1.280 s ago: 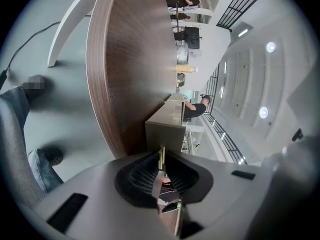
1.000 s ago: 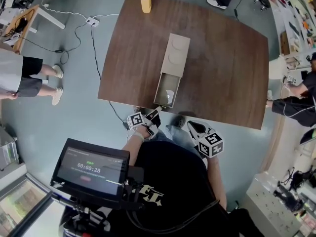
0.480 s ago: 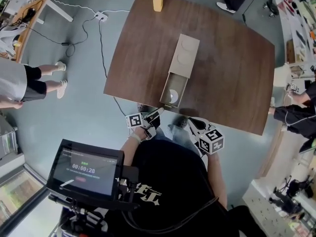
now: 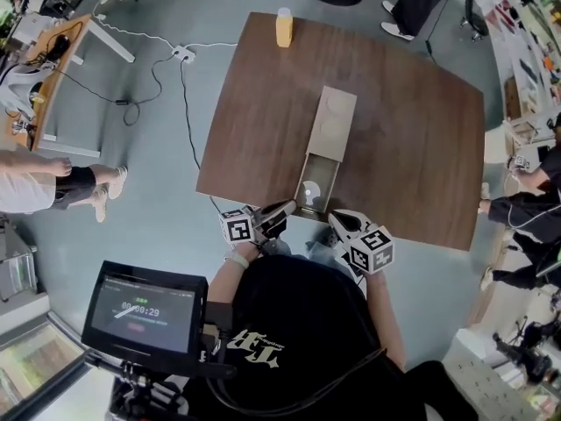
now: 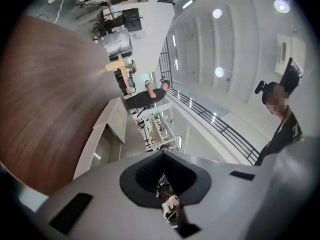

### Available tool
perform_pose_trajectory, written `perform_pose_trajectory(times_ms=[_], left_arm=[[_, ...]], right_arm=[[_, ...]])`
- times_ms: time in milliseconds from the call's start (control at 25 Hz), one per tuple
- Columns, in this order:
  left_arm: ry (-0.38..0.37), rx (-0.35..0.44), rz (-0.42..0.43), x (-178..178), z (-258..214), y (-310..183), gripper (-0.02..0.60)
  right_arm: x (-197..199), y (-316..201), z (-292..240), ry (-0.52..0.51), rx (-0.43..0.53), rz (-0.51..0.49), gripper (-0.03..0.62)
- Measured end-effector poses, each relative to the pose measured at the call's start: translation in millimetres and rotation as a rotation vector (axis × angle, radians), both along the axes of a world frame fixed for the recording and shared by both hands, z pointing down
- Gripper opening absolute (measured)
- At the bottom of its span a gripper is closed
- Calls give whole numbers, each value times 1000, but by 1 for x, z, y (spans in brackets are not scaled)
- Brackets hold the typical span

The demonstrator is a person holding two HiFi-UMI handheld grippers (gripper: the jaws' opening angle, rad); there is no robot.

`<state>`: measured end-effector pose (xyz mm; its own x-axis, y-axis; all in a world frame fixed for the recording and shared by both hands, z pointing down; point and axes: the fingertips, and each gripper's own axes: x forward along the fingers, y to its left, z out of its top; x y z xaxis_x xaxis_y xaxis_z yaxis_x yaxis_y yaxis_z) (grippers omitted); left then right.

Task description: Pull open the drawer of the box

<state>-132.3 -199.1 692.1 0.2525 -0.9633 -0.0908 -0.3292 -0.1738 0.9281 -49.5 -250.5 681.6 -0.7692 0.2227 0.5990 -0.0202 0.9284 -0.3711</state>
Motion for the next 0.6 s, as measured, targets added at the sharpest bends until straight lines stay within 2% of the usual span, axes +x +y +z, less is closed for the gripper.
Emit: perform_pose_trajectory(times_ms=[120,240,440,600], left_arm=[[-74,41,7,-26,-37,2,6],[-210,59,38,-45,-63,-2,6],[-458,66,192,-50,-75,-24,6],[-573,65,292,-45,-78,-14,6]], right_arm=[[-24,-2,-19,-37,14,54,-12],[-43,-11,-34,-74,33,142,-12],[-56,-32,-40,-92,66,303,-12],[-59,-26,-36,-55,76,414,-12]])
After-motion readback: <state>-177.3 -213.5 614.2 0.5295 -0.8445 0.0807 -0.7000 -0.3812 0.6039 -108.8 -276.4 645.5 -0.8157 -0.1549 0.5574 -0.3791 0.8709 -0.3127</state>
